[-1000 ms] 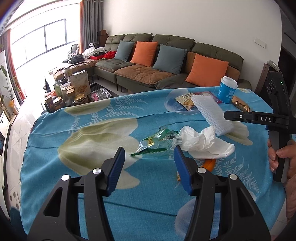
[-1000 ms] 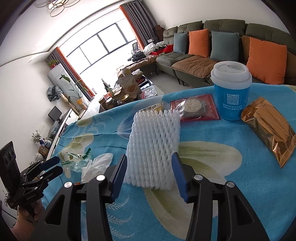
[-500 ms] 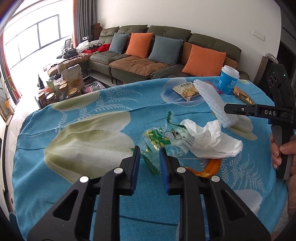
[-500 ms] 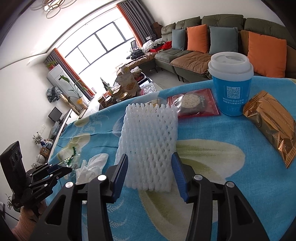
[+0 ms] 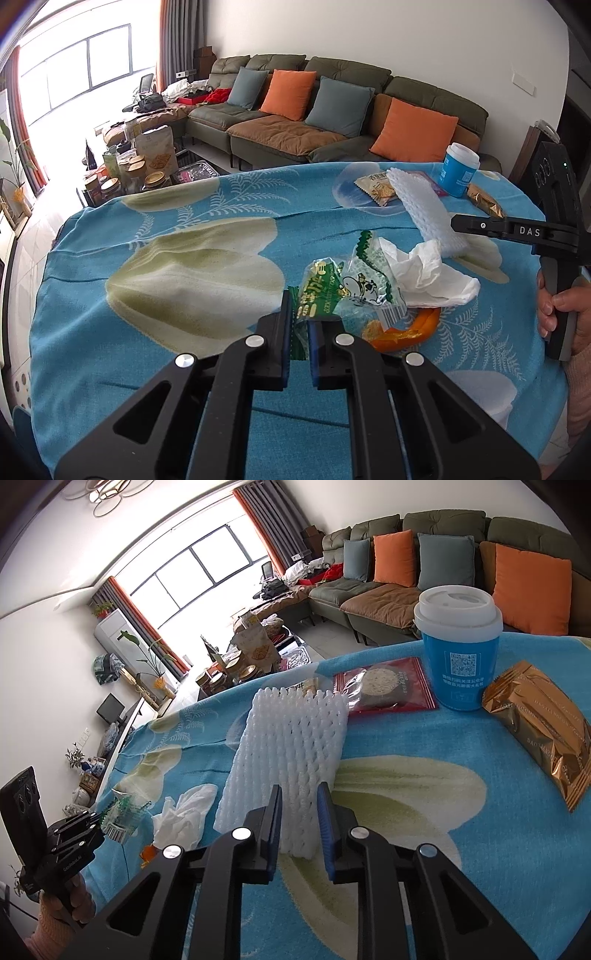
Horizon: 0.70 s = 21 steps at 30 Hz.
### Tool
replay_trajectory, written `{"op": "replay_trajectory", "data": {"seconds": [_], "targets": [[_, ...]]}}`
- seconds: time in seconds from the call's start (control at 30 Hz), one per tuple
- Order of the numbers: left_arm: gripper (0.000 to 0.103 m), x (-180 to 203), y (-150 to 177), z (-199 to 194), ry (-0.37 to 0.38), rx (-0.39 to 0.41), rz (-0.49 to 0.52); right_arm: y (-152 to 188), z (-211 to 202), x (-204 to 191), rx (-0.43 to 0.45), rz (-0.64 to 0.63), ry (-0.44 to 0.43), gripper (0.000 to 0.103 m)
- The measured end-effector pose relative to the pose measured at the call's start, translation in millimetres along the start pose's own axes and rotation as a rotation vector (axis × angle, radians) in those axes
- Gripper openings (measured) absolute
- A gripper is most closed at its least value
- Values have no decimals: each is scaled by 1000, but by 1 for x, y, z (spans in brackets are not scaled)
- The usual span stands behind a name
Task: Collect trash
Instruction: 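Grasp the white foam net with the right tool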
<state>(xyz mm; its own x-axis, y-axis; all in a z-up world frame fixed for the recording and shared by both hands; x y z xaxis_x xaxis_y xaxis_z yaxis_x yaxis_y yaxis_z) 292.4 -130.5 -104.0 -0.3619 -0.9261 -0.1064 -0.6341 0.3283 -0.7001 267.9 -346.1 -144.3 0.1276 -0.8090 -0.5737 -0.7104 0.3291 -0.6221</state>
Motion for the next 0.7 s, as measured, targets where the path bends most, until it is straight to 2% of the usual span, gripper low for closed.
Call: {"op": "replay_trajectory", "data": {"seconds": [0.07,0.13,0.17,0.3,0.37,0.43,0.53,0.7], "targets": [[8,-4,2,-4,-3,2,-11,-1,-2,1,12,0,10,22],[8,-7,4,-9,-1,4,-23,-2,-3,4,20,14,16,39],[8,-10,5,-11,-1,6,-31,-3,-3,6,20,23,15,42],[8,-16,11,-19,-2,7,-54,0,1,11,-4,49,3,43],[8,-20,14,-22,-4,5,-68,1,3,8,-14,40,-8,39],[8,-24,19,-25,-7,3,-81,2,4,4,-22,29,-19,21],[8,-31,26,-32,-9,1,-101,2,2,0,-21,17,-32,14],[8,-48,39,-50,-24,10,-142,-1,-16,-15,38,-20,-49,12]]}}
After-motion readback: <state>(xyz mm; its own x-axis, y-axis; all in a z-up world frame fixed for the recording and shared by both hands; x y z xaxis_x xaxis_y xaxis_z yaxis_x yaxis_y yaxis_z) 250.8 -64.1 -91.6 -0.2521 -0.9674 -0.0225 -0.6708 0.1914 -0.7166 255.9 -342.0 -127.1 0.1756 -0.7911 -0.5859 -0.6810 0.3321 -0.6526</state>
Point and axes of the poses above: each gripper's, at about its wrist camera, not at the fingertips, and z roughly the way its jaws point, x to its right, y to its underside, the point moved 5 cm from there along z, roughly the way its jaws point, and after that the axes turned 14 degrees about -y, right-handed, at the moved point
